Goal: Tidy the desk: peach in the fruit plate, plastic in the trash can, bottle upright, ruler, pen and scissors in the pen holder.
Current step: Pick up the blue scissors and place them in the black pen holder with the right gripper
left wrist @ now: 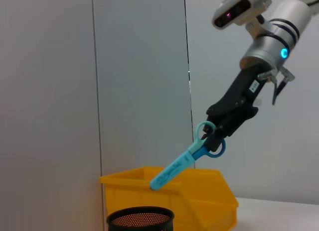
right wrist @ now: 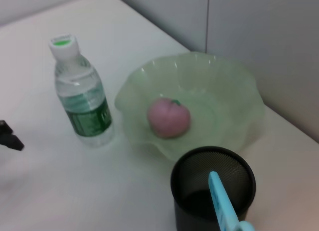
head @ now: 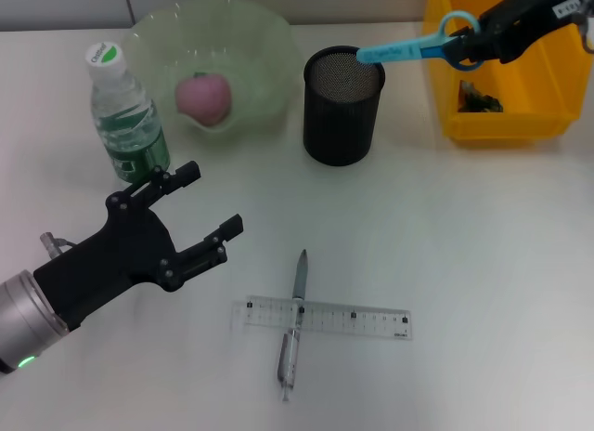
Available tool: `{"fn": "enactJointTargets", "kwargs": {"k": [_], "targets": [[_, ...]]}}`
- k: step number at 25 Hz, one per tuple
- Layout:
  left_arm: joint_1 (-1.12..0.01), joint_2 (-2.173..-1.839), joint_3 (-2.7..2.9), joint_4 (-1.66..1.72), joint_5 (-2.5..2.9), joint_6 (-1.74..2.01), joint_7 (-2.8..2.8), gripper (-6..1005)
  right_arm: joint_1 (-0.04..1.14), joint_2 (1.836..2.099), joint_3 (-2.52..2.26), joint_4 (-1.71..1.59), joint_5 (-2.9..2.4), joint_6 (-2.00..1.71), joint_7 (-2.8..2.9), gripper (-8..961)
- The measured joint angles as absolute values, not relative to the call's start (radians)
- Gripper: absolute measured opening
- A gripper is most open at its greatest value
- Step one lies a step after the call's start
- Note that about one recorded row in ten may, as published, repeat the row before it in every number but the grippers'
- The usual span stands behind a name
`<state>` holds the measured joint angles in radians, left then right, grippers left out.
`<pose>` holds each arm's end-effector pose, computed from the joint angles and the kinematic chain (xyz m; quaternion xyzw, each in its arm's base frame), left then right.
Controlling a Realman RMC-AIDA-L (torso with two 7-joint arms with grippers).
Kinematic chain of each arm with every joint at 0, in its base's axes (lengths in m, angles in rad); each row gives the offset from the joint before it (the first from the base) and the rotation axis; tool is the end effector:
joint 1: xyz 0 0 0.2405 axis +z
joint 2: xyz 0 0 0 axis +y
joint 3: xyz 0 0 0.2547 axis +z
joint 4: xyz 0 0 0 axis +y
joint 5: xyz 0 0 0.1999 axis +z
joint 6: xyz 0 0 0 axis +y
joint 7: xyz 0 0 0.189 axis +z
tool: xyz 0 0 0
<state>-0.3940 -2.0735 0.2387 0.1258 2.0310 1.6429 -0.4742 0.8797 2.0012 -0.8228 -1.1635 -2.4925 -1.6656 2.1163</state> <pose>-0.2630 0.2718 -0.0621 -0.8787 -0.0870 -0.3666 0.2931 0.1459 0.4216 0.0376 -0.9590 0.2210 -0.0227 0.1761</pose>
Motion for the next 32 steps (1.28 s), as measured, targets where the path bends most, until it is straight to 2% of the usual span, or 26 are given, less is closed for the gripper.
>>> {"fn": "enactJointTargets", "kwargs": {"k": [9, 24, 32], "targets": [[-0.395, -2.074, 0.239, 0.117, 2.031, 1.637, -0.478, 797, 0.987, 2.001, -0.879, -1.111, -2.637, -1.661, 2.173, 83], [-0.404, -2.074, 0.241, 0.116, 2.031, 1.614, -0.482, 797, 1.111, 2.028, -1.026, -0.865, -2.679, -1.445, 2.196, 82], [-0.406, -2.072, 0.249, 0.106, 2.031, 1.613, -0.482, 797, 1.126, 2.039, -1.026, -0.844, -2.701, -1.42, 2.198, 98]]}}
